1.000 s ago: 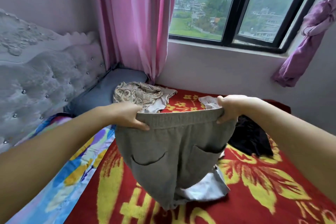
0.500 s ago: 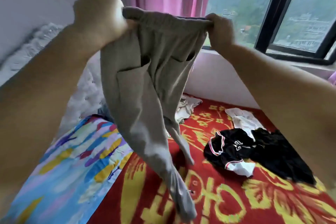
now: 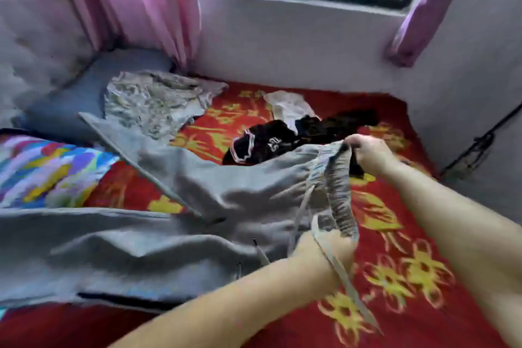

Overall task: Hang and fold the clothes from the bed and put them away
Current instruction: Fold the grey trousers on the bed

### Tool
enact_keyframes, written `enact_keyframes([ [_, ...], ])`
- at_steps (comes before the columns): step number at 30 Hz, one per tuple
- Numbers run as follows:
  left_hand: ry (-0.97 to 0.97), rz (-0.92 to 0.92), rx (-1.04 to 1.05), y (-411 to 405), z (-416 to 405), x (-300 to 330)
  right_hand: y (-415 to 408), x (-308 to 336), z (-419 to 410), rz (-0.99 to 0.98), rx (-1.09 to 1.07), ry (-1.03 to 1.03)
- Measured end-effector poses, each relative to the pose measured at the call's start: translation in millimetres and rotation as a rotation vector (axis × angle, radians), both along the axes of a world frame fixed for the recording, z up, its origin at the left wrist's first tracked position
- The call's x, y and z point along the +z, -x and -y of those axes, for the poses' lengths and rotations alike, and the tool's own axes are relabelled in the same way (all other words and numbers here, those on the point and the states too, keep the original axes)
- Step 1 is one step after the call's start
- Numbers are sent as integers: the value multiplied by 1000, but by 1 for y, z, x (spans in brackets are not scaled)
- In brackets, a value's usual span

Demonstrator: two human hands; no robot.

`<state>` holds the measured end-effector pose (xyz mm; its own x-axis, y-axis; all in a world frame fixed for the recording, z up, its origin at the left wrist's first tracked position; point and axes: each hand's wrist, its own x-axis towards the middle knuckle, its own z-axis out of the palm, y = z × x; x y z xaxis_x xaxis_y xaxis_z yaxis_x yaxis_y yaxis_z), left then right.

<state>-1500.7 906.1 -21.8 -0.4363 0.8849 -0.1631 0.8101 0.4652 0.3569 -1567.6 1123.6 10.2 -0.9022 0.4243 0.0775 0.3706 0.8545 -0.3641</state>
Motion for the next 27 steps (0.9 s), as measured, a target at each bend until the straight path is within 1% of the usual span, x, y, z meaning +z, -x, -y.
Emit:
enact_keyframes([
  [1, 5, 126, -112, -31, -9, -41, -25, -42, -21, 124, -68, 12],
  [2, 63, 255, -214, -61, -13, -68, -55, -78, -34, 301, -111, 25],
  [3, 77, 356, -223, -79, -14, -96, -81, -115, -48, 432, -120, 47],
  [5, 121, 466, -60, -85, -12, -148, -118, -167, -57, 575, -99, 64],
  [6, 182, 498, 21, -82, -8, -169, -132, -191, -58, 632, -107, 88],
  [7, 253, 513, 93, -78, -4, -194, -145, -218, -62, 675, -115, 126],
  [9, 366, 526, 178, -64, 10, -231, -161, -252, -56, 733, -112, 193],
  [12, 479, 568, 199, -49, 12, -274, -172, -299, -57, 737, -144, 269],
  [15, 505, 558, 214, -36, 4, -309, -175, -344, -58, 734, -214, 327],
  [18, 449, 489, 194, -32, -13, -329, -170, -369, -58, 641, -311, 402],
  [21, 361, 453, 76, -52, -40, -347, -152, -387, -63, 393, -425, 496],
  [23, 314, 434, -13, -74, -60, -360, -133, -396, -68, 270, -486, 523],
  [25, 297, 384, -24, -99, -86, -375, -114, -411, -76, 251, -558, 586],
  [27, 288, 360, 114, -117, -115, -384, -99, -422, -83, 295, -562, 622],
])
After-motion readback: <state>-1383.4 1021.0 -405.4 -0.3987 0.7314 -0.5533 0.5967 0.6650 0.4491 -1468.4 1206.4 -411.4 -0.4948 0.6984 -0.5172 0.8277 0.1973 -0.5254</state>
